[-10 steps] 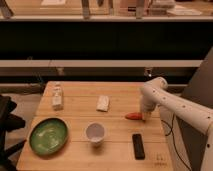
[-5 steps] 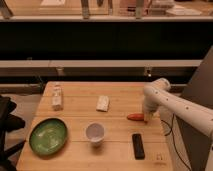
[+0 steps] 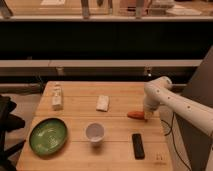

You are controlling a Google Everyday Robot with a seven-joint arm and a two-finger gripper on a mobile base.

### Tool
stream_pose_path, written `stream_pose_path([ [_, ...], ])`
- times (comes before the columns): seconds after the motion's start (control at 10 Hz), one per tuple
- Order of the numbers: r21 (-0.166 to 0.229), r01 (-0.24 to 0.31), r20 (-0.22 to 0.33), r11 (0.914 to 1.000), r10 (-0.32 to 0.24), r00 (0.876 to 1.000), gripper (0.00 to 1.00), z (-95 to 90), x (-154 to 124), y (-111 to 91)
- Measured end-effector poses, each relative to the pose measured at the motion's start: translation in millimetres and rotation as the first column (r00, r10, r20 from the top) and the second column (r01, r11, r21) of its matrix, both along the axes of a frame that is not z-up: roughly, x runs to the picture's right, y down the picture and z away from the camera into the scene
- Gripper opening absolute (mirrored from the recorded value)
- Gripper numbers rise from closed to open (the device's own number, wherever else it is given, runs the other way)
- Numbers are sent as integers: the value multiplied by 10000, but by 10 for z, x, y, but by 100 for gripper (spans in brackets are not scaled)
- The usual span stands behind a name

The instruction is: Drag the pepper across the table

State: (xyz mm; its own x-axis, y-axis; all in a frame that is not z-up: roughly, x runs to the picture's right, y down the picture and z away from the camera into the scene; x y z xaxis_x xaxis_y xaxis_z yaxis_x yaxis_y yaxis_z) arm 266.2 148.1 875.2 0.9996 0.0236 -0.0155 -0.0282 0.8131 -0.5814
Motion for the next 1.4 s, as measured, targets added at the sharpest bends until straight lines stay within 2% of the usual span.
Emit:
stream_pose_path([
  [0.3,44,-299,-181,9995,300,9994,0,-46,56,11],
  [0.9,175,-718,-313,9973,723,9969,0,-51,6,-90],
  [1.4,96,-992,-310,9950,994,9946,0,-143,-33,4],
])
